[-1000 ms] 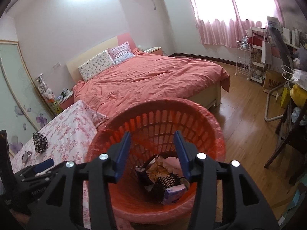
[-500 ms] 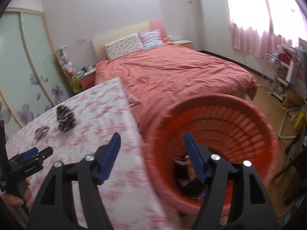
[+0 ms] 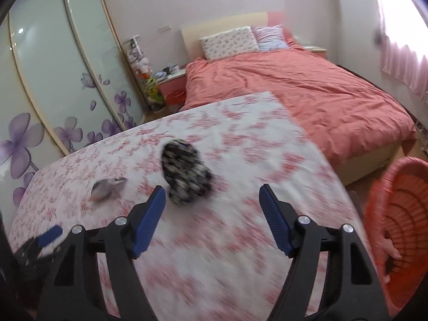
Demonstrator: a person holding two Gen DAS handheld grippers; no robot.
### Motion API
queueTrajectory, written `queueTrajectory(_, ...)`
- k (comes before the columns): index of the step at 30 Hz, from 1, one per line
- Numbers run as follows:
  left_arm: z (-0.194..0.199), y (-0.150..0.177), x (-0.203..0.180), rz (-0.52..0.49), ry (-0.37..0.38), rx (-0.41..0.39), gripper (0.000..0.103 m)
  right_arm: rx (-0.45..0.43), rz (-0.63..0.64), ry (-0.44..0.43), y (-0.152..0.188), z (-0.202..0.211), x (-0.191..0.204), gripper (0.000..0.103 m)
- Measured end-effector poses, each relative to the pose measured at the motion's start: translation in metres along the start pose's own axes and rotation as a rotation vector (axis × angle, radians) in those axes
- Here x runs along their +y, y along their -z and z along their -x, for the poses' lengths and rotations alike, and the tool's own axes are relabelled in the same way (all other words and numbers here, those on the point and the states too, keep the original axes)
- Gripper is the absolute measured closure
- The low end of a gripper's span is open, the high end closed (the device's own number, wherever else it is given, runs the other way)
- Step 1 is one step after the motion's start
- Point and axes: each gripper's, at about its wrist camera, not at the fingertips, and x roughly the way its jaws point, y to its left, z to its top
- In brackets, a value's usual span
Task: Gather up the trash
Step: 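Grasp the silver wrapper with the left tool while the right tool grasps the black floral scrunchie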
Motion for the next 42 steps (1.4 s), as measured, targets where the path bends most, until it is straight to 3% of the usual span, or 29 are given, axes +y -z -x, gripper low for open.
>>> queueTrajectory(7,-0.009,-0.009,0.02,0.009,0.022,0.005,0.019,0.081,0.056,0.056,-0.017,-0.065,0.038,0.041)
queueTrajectory(9,-0.013,-0.012,0.022,0.013,0.036,0.004,0.019,0.115,0.071,0.069,-0.014,-0.078,0.04,0.052)
queueTrajectory(11,-0.016,-0.016,0.02,0.008,0.04,0.002,0.019,0.147,0.113,0.11,-0.01,-0.086,0.042,0.081)
queueTrajectory(13,-0.021,-0.022,0.017,0.002,0.051,0.0,0.019,0.136,0.123,0.117,-0.005,-0.08,0.038,0.086)
queueTrajectory(22,-0.07,-0.046,0.0,-0.035,0.024,0.064,0.019,0.104,0.084,0.083,0.002,-0.04,0.007,0.089)
queueTrajectory(30,-0.094,-0.055,-0.016,-0.1,-0.007,0.116,0.02,0.123,0.048,0.074,0.007,-0.035,-0.008,0.088)
queueTrajectory(36,-0.097,-0.062,-0.017,-0.136,0.027,0.121,0.056,0.124,0.055,0.07,0.009,-0.035,-0.007,0.087)
queueTrajectory(38,-0.096,-0.065,-0.014,-0.127,0.048,0.129,0.074,0.125,0.05,0.067,0.01,-0.034,-0.007,0.087)
queueTrajectory(42,-0.092,-0.064,-0.012,-0.107,0.064,0.131,0.078,0.119,0.05,0.064,0.011,-0.027,-0.007,0.087)
